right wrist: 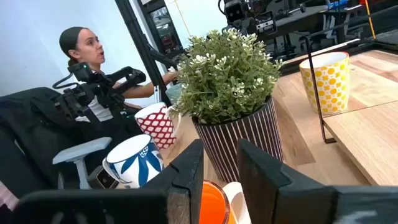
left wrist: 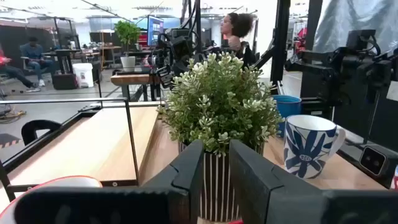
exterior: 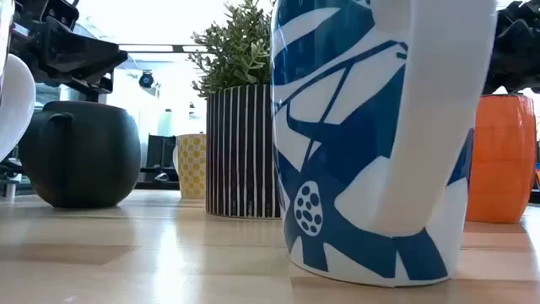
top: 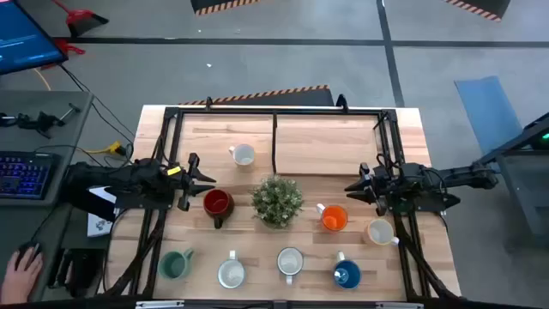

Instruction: Place coffee mugs

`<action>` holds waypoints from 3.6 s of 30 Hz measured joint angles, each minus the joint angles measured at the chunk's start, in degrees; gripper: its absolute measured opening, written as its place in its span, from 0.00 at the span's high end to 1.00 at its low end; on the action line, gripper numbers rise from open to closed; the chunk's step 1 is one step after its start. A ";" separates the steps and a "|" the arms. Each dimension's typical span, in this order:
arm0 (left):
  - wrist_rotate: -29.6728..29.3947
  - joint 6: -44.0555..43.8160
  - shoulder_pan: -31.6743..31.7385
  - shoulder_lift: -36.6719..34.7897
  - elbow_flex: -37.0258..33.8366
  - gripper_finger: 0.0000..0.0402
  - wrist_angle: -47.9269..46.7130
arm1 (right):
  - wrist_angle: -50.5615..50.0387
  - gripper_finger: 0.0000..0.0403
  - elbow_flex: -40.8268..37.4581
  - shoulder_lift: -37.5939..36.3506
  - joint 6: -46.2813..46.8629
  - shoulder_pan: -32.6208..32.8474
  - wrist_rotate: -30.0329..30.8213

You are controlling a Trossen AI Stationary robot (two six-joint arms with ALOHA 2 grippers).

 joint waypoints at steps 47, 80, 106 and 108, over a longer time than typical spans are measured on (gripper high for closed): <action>0.00 0.00 0.02 0.00 0.00 0.83 0.00 | 0.00 0.80 0.00 0.00 0.00 -0.02 0.01; -3.72 -4.07 0.00 0.02 0.00 0.83 1.49 | 0.37 0.80 -0.01 0.00 2.83 -0.02 8.09; -14.83 -1.80 0.02 0.04 -0.02 0.83 8.75 | 4.09 0.80 0.00 0.00 -9.40 -0.22 27.54; -14.82 -0.64 0.04 0.18 0.01 0.83 10.99 | 4.13 0.80 -0.02 0.00 -9.44 -0.22 28.26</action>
